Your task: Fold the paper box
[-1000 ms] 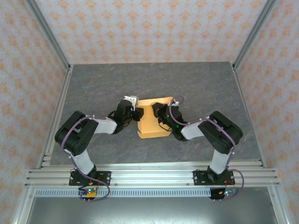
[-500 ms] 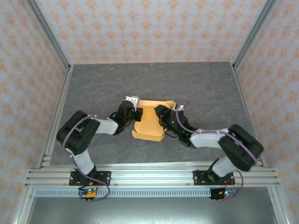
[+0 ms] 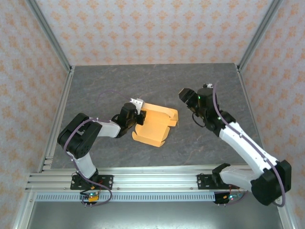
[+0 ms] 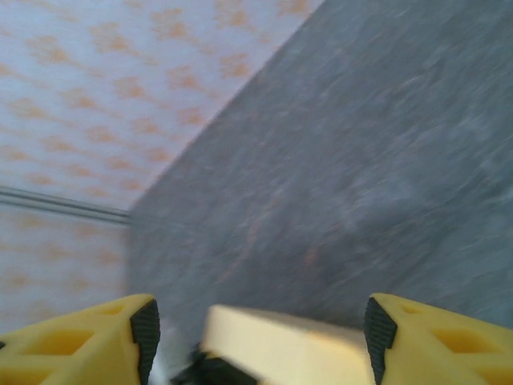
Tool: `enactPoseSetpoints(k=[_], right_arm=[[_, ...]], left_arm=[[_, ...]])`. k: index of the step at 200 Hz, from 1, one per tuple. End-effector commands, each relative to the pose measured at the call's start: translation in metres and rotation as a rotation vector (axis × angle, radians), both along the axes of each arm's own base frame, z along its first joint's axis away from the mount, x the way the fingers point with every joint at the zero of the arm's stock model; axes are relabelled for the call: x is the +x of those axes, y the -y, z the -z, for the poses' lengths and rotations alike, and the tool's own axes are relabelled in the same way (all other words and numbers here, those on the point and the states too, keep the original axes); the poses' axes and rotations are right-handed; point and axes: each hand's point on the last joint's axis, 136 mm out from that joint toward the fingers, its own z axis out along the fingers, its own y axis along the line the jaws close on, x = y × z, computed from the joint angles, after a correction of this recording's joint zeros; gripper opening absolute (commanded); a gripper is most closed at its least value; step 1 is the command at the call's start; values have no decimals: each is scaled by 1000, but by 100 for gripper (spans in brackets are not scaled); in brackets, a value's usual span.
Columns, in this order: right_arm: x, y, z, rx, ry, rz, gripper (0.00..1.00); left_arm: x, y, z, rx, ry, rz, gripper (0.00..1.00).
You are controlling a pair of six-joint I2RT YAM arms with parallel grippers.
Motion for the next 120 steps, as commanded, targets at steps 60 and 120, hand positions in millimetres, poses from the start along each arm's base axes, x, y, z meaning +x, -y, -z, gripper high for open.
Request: enactPoseSetpoints(k=[60, 120], right_arm=[[29, -91, 77, -249, -212, -659, 70], [21, -132, 115, -278, -318, -863, 66]], left_arm=[[0, 6, -8, 33, 49, 54, 9], [1, 7, -4, 21, 50, 49, 10]])
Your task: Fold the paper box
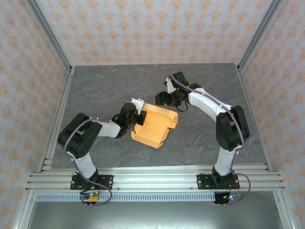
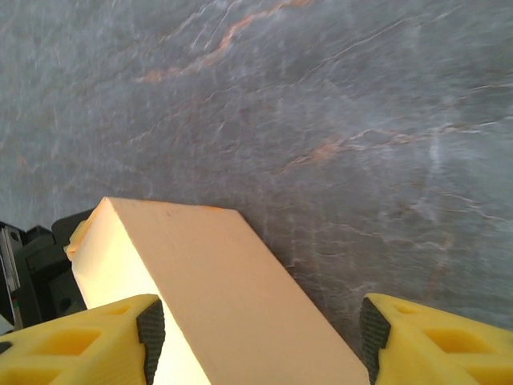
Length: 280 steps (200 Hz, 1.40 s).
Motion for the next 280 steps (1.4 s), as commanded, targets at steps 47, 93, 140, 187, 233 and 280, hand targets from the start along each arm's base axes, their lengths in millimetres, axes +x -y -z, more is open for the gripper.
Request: enactPoseSetpoints(k=[47, 93, 140, 187, 233, 280], right_arm=[[-28, -15, 36, -41, -93, -124, 50], [-33, -9, 45, -53, -105, -94, 45], [-40, -16, 26, 80, -43, -58, 44], [-37, 29, -55, 127, 345, 98, 62], [-43, 91, -67, 63, 555, 178, 66], [-66, 107, -50, -28, 741, 85, 66]], left_arm=[[2, 7, 2, -18, 20, 21, 14], [-1, 6, 8, -23, 14, 14, 13], [-2, 5, 9, -53, 27, 5, 0], [-4, 5, -9, -50, 50, 19, 0], [-6, 3, -23, -55, 40, 32, 0], [1, -14, -24, -198, -38, 5, 0]])
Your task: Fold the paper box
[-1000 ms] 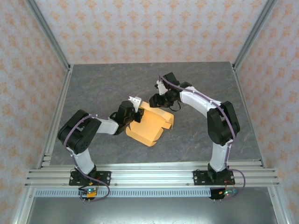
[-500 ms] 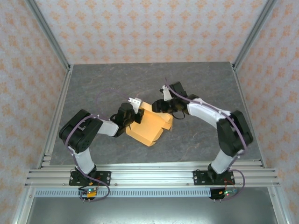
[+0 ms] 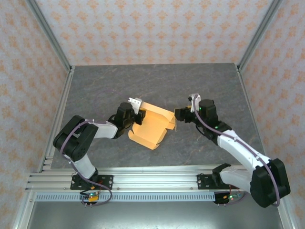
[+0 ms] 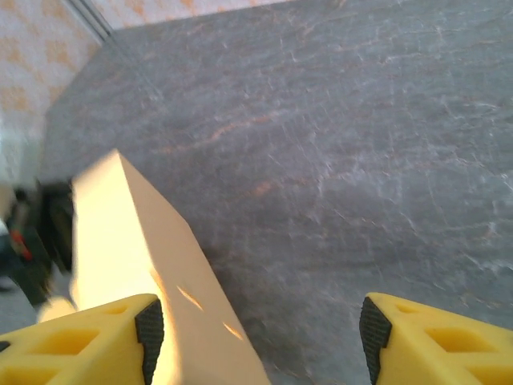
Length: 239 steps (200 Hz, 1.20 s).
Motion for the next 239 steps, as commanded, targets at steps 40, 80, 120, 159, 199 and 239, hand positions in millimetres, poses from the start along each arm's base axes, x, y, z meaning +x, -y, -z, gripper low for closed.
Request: enactPoseSetpoints(k=[40, 80, 120, 159, 199, 239], right_arm=[[-13, -24, -4, -78, 189, -271, 62], [-18, -49, 8, -60, 140, -450, 60], [-12, -65, 9, -43, 159, -506, 52], [-7, -89, 4, -57, 202, -523, 41], [8, -100, 3, -98, 269, -420, 27], [12, -117, 12, -96, 284, -344, 48]], left_arm=[[-2, -14, 4, -121, -80, 3, 0], [-4, -10, -3, -148, -75, 24, 0], [-4, -6, -5, -159, -88, 40, 0], [-3, -4, -1, -169, -101, 40, 0], [-1, -6, -1, -173, -105, 16, 0], [-4, -11, 3, -83, -100, -53, 0]])
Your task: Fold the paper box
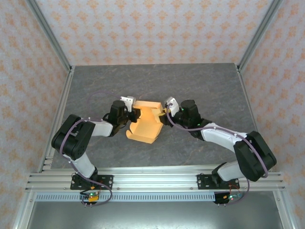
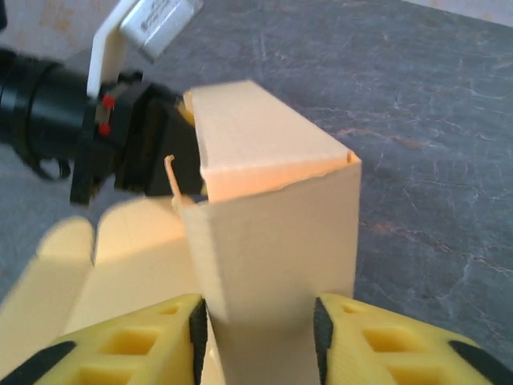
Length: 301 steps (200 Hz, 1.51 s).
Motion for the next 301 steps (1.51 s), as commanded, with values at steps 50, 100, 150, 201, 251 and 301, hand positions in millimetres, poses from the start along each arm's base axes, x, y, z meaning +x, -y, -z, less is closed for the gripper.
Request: enactPoseSetpoints(k=[50, 100, 150, 201, 251, 301], right_arm=[[33, -8, -6, -19, 173, 255, 43], [58, 8, -8, -30, 198, 462, 43], [76, 34, -12, -54, 272, 778, 20], [74, 62, -14, -41, 308, 1108, 15], [74, 76, -13, 26, 295, 1246, 15], [75, 56, -2, 46, 256, 1086, 24]], left_arm=[[-8, 10, -9, 17, 7, -33, 0], [-13, 3, -19, 29, 20, -90, 0], [-19, 9, -21, 33, 8, -130, 0], [-26, 10, -16, 60, -20, -235, 0], [-28, 18, -24, 54, -39, -288, 0], [-26, 8, -27, 61, -71, -365, 0]])
